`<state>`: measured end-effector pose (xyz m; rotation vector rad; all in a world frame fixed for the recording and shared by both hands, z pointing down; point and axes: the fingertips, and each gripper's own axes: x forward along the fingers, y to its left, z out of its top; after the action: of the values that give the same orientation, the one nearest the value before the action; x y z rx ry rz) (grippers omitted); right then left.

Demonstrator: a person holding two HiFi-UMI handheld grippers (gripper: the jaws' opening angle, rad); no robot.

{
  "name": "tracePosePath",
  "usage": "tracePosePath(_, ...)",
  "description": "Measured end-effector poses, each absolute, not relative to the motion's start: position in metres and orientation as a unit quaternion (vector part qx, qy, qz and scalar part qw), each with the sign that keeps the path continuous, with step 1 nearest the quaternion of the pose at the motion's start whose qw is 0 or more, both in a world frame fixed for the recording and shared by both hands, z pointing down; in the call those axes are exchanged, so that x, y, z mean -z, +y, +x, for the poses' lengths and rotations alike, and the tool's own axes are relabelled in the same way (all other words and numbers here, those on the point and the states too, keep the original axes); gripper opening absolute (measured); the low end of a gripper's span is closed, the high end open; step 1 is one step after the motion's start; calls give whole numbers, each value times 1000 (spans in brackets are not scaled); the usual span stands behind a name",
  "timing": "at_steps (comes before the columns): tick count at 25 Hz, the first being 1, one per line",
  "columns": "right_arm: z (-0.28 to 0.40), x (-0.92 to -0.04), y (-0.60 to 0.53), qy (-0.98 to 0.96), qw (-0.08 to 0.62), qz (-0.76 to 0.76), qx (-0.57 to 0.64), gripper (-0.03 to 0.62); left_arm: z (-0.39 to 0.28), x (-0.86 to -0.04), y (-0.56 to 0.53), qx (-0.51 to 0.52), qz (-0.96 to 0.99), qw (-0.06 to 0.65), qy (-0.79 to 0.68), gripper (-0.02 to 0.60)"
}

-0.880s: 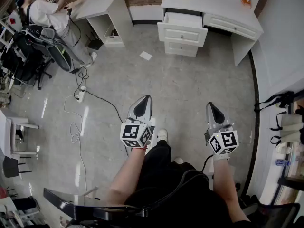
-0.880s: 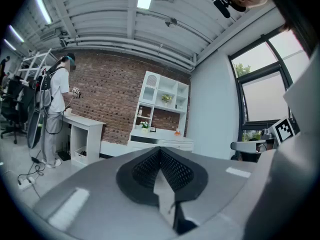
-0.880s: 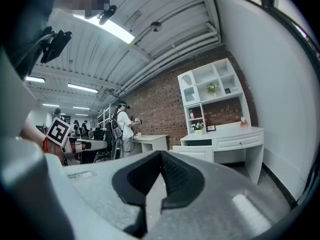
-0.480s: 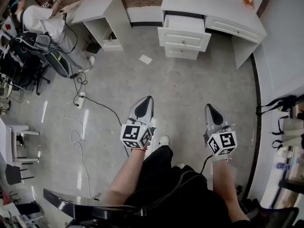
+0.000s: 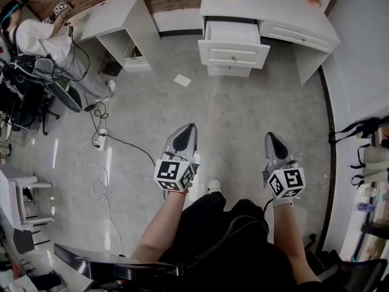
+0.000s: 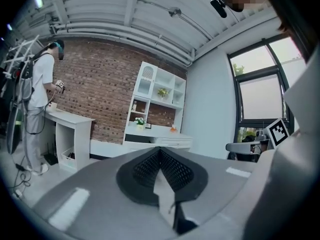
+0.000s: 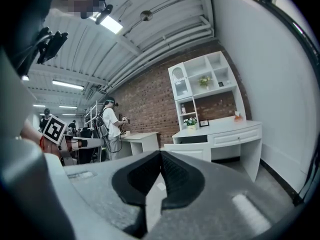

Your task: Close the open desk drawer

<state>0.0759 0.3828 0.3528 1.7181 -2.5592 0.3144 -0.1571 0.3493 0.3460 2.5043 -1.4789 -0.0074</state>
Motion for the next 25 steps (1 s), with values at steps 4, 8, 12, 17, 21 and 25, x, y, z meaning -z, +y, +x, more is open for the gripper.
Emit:
tracePosePath(4,65,-356,377,-825,27,555,-107,0,-157,-349,342,-24,868,95,-487,3)
tracePosePath(8,62,-359,373,-821,31,557,-118,0,-160,-353,338,-17,867,106,-486,3)
tracePosePath(12,64,-368,368,-820,33,557,-129,0,-162,-364,334,-19,862,118,-492,3)
tracePosePath(17,65,-381,350,-817,28,556,-148,0,-168,-371,321,-23,855,128,-502,3)
tracePosePath(21,64,-383,324,-821,24,551,-147,0,-174,-370,296,-26,848,127,-514,3)
tracePosePath(25,64,-378,291,-825,14,546,-144,0,-171,-362,261,-18,846,126,-518,3)
